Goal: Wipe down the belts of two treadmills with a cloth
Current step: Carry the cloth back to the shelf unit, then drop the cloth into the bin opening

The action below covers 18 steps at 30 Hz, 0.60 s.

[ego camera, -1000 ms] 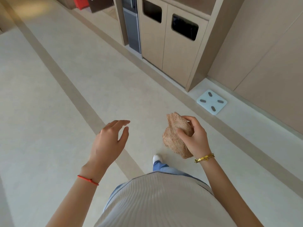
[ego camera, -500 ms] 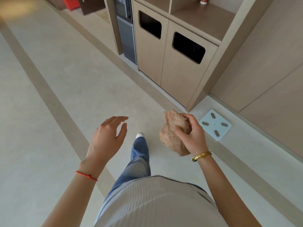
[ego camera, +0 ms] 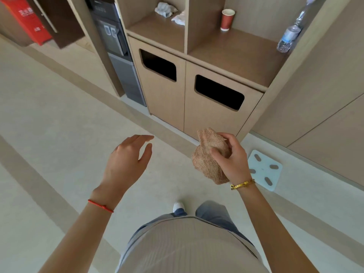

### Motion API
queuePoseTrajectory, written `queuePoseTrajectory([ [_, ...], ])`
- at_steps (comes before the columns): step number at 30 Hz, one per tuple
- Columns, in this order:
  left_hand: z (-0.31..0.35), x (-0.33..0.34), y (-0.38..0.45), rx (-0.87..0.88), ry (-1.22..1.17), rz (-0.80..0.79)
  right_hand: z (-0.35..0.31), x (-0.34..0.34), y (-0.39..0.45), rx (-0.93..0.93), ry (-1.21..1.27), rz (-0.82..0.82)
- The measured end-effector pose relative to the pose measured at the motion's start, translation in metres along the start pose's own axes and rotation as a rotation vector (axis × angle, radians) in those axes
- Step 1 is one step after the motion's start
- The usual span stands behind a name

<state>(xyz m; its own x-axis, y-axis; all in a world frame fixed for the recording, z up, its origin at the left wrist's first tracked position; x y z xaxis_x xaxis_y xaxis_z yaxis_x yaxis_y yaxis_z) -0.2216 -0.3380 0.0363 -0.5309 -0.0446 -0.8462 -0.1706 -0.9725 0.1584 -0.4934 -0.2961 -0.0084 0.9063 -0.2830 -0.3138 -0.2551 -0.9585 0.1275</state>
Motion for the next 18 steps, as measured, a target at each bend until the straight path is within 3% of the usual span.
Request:
queuePoseTrajectory([
  [18,0.027,0.085,0.261,0.169,-0.066,-0.085,0.052,-0.022,0.22,0.052,-0.06,0.172],
])
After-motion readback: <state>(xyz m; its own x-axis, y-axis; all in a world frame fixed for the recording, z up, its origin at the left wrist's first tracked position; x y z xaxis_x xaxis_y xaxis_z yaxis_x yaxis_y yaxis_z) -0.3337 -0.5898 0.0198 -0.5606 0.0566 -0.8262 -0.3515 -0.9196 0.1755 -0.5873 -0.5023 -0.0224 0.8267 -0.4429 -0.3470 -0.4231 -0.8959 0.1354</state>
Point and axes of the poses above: each hand's wrist, its own y-axis towards the middle knuckle, its own x-axis out of the palm, z = x × y, the point moved 9 cm from there along y, towards the middle knuckle, and after that the axes turned 7 degrees about -x, right-handed, at the moved point
